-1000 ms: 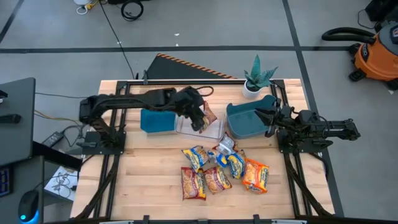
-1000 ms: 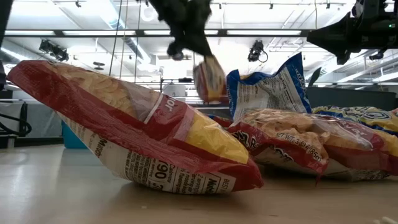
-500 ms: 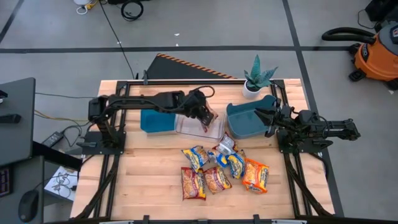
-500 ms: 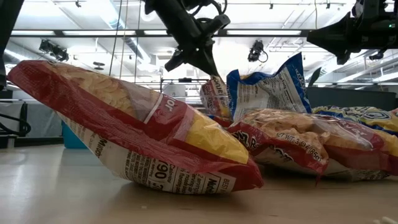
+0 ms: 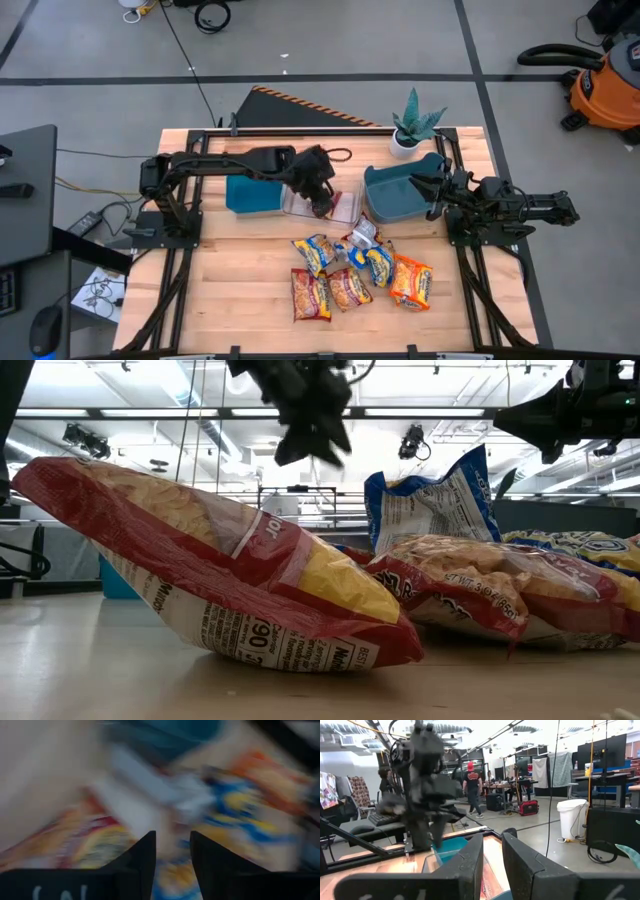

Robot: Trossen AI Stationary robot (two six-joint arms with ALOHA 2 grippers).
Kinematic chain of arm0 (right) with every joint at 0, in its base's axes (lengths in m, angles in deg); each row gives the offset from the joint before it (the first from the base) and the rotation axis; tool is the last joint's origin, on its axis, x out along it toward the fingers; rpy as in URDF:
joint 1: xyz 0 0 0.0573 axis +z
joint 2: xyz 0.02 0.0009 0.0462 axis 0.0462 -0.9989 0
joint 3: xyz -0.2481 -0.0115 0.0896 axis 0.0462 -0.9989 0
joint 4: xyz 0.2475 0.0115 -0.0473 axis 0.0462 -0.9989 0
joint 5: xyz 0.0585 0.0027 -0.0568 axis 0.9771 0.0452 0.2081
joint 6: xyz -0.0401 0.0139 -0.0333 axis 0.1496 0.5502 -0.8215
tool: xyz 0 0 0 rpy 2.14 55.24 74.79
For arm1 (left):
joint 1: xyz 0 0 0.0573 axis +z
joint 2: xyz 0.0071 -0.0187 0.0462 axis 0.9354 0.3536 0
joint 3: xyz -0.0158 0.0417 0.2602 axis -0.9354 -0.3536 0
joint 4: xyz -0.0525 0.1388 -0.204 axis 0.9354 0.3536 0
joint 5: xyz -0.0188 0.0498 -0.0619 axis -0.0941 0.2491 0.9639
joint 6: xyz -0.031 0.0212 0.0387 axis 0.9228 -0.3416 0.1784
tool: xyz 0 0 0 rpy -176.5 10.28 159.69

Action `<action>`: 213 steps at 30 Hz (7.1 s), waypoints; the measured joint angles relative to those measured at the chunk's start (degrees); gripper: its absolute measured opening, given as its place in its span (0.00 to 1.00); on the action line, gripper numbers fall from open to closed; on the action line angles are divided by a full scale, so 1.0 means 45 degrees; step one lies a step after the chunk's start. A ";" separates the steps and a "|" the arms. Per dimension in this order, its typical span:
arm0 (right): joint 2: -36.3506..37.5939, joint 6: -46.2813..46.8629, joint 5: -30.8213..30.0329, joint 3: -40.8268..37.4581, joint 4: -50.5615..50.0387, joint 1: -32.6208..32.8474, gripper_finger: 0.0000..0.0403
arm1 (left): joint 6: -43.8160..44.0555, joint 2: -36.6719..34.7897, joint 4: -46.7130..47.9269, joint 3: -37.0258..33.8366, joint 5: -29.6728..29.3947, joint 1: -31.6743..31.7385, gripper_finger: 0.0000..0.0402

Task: Sort Maruchan noodles
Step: Put the red noodle pack into the transparent bin, then put the blue noodle pack into the right blue bin

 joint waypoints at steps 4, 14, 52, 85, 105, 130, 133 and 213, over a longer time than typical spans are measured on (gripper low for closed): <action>0.0000 0.0000 0.0000 0.0000 0.0000 0.0000 0.19 | -0.2101 -0.0045 0.0929 0.0274 0.2661 -0.0918 0.30; 0.0000 0.0000 -0.0005 0.0000 0.0000 -0.0002 0.19 | -0.5833 -0.0021 0.3789 0.0138 -0.2646 -0.4822 0.29; 0.0000 0.0000 -0.0004 0.0000 0.0001 -0.0001 0.19 | -1.2544 0.0232 -0.1429 -0.5145 -0.7237 -0.8724 0.29; 0.0000 0.0005 0.0000 0.0000 0.0014 0.0000 0.19 | -1.1062 -0.5068 -0.3224 -0.4228 -0.7370 -0.5129 0.01; 0.0000 0.0000 -0.0087 0.0000 0.0214 0.0000 0.19 | -1.1735 -0.1723 -0.8098 -0.4233 -0.5164 -0.0923 0.01; 0.0000 0.0004 -0.0048 0.0000 0.0209 0.0000 0.19 | -0.9965 -0.1497 -0.3418 -0.3968 -0.6237 0.0082 0.28; 0.0000 0.0004 -0.0048 0.0000 0.0209 0.0000 0.19 | -1.0029 -0.1510 -0.2246 -0.3146 -0.6665 -0.0114 0.37; -0.0024 0.0000 -0.0089 0.0000 0.0484 0.0000 0.19 | -0.9127 0.2068 0.7014 0.4187 -0.2680 -0.3664 0.02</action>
